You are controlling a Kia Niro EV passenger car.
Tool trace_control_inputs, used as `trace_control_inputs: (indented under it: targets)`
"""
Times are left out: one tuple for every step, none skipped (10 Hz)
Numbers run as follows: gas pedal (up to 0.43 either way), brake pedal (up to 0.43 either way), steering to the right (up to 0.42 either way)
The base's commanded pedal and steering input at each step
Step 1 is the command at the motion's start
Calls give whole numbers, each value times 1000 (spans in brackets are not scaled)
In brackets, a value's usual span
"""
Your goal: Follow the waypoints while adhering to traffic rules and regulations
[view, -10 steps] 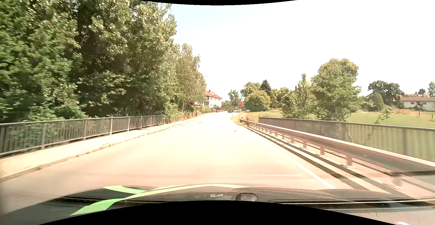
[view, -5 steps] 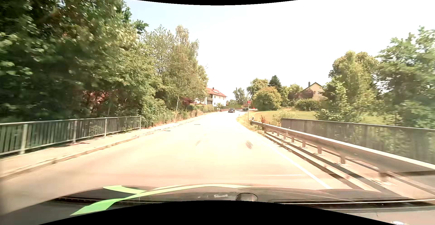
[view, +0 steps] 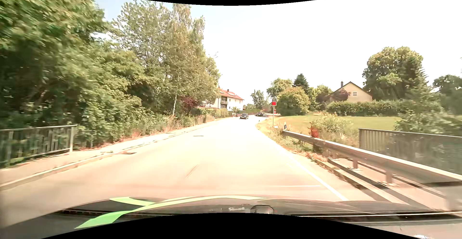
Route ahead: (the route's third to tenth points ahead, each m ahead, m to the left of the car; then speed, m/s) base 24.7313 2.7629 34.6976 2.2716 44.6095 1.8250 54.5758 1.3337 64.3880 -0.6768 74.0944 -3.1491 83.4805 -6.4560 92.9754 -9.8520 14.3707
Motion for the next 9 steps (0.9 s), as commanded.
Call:
trace_control_inputs:
  targets:
    - [0, 0, -5]
    - [0, 0, -5]
    - [0, 0, -3]
    - [0, 0, 0]
    - [0, 0, 2]
    - [0, 0, 3]
    - [0, 0, 4]
    - [0, 0, 3]
    - [0, 0, 4]
